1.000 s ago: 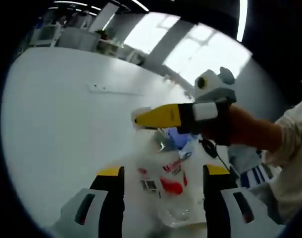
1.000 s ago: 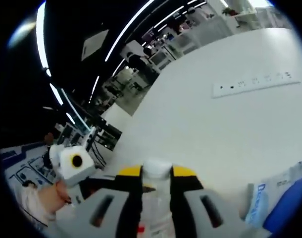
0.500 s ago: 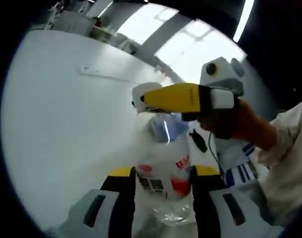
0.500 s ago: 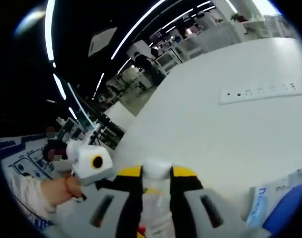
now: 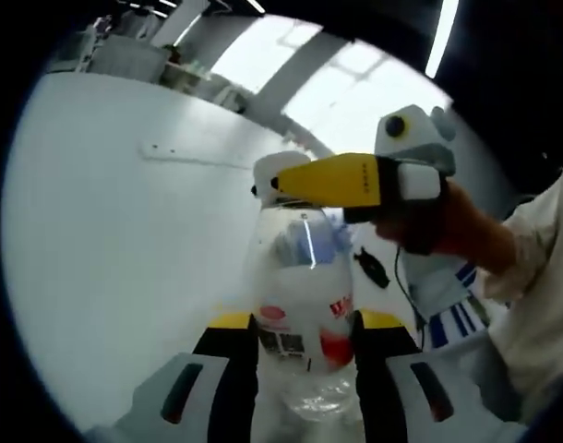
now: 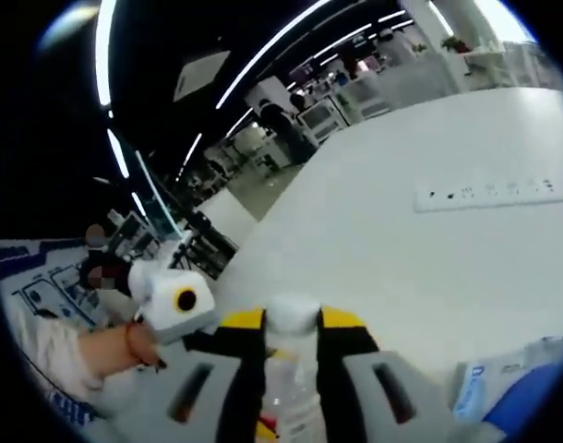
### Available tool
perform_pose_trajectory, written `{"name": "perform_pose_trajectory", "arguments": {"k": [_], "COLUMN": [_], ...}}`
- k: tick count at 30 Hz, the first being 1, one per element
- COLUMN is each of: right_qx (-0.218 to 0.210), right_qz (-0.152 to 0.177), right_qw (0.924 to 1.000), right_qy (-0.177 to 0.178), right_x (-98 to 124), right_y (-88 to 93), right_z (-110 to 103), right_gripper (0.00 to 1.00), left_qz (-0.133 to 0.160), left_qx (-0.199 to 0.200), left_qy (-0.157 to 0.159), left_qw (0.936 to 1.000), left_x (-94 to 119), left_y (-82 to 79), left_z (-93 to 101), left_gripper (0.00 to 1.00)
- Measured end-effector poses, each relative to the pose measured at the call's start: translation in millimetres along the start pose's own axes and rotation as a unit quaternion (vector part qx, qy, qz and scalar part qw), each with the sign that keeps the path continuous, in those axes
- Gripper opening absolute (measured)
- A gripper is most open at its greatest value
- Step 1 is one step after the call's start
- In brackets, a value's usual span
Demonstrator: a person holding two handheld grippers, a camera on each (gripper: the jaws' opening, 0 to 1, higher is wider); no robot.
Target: Arrange the tabletop items into an orderly group along one side of the table until the central work area is clear of visible clutter.
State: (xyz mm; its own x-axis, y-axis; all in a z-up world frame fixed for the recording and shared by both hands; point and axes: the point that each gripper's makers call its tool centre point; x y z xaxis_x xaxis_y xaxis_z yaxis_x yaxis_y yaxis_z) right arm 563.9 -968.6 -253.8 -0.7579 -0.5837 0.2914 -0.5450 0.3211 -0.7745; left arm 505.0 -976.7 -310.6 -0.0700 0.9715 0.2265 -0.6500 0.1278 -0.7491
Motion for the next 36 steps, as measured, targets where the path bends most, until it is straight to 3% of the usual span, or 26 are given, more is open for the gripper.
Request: {"name": "perform_pose_trajectory", "arguments": {"k": [5, 12, 19, 23, 26, 29, 30, 36], "right_qx": [0.059, 0.102, 0.161, 0.216, 0.251, 0.300, 0.296, 0.321], "right_qz": [0.011, 0.042, 0.068, 0.092, 0.104, 0.117, 0.113, 0.113], "right_qw": [0.9980, 0.9931, 0.9830, 0.9702, 0.9607, 0.9451, 0.9467, 0.9389], "right_qy": [-0.021, -0.038, -0.057, -0.062, -0.058, -0.055, -0.057, -0.053], "right_x": [4, 10, 15, 20, 24, 25, 25, 26], "right_y": [-8.3, -25.6, -38.3, -43.5, -42.0, -40.8, -37.3, -31.7], "right_z": [-12, -25, -35, -42, -46, -50, -50, -47], "right_gripper": [0.16, 0.16, 0.16, 0.16, 0.16, 0.17, 0.17, 0.17], "left_qz": [0.009, 0.037, 0.062, 0.077, 0.079, 0.082, 0.081, 0.070], "left_qx": [-0.044, -0.096, -0.166, -0.220, -0.235, -0.241, -0.244, -0.260], "left_qy": [-0.006, -0.004, -0.006, -0.003, 0.002, 0.007, 0.005, -0.001], "left_qw": [0.9990, 0.9947, 0.9842, 0.9725, 0.9688, 0.9670, 0.9663, 0.9632], "left_x": [2, 4, 4, 2, 1, 0, -1, -1], "left_y": [-8.1, -25.9, -43.0, -51.5, -52.0, -52.3, -52.1, -46.1], "left_z": [0.5, 5.2, 6.0, 5.5, 5.6, 7.0, 6.9, 3.6], "left_gripper": [0.36, 0.35, 0.35, 0.35, 0.35, 0.35, 0.35, 0.35]}}
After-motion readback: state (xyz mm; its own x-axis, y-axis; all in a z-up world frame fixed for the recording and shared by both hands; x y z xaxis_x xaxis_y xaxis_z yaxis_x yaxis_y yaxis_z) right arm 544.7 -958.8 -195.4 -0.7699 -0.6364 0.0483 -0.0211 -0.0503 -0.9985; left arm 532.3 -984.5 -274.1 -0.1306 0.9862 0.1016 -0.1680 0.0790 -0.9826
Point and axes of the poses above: the point that each gripper's makers call its tool centre point, and the gripper's own axes: x roughly backward along the fingers, z roughly to its right, y roughly out of its underside, and after that the axes turned 10 degrees about z, right-handed
